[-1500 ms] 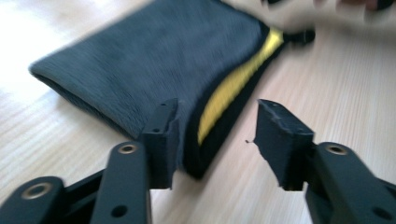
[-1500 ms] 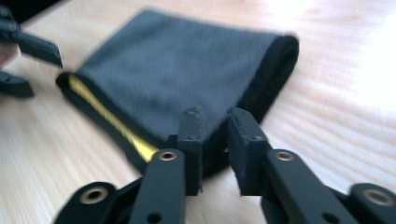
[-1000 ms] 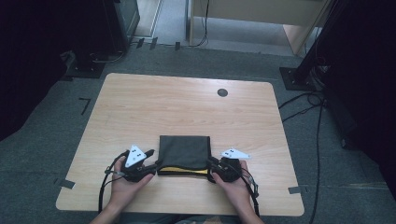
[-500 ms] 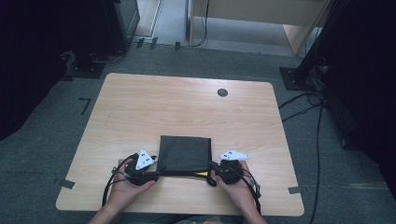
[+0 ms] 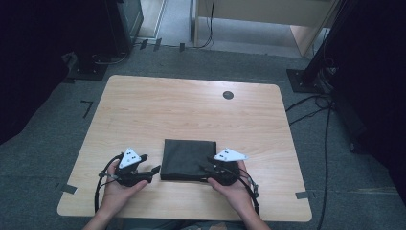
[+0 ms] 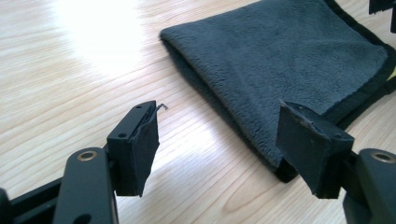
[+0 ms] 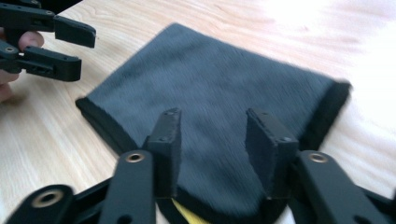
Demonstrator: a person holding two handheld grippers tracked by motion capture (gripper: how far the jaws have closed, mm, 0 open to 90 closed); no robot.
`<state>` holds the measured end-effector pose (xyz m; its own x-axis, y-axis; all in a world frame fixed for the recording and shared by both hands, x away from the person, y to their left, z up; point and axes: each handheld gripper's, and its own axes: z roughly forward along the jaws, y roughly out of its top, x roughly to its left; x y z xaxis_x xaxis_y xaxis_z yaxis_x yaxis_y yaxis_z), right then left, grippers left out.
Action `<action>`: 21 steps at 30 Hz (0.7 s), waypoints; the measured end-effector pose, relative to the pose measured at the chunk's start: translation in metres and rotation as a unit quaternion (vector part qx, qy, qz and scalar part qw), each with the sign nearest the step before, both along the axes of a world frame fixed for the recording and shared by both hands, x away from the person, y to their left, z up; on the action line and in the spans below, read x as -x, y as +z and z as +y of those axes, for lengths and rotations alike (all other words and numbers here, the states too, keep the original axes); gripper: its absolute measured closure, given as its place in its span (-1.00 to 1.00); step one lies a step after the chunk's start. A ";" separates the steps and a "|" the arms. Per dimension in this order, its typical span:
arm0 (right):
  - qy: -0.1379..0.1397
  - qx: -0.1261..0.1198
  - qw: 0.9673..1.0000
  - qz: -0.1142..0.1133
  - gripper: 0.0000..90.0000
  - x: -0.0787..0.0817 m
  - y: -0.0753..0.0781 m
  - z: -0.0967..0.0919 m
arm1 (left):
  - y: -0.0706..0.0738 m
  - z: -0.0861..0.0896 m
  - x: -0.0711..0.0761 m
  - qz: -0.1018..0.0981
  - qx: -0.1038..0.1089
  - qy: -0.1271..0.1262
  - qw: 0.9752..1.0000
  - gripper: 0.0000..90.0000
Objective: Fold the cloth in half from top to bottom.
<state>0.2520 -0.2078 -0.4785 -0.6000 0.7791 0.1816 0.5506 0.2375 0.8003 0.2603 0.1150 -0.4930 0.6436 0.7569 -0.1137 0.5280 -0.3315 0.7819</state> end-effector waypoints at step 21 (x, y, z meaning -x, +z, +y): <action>-0.049 0.102 0.993 -0.016 -0.31 -0.040 -0.040 0.057 | -0.014 0.067 0.004 0.012 -0.034 0.087 0.996 -0.45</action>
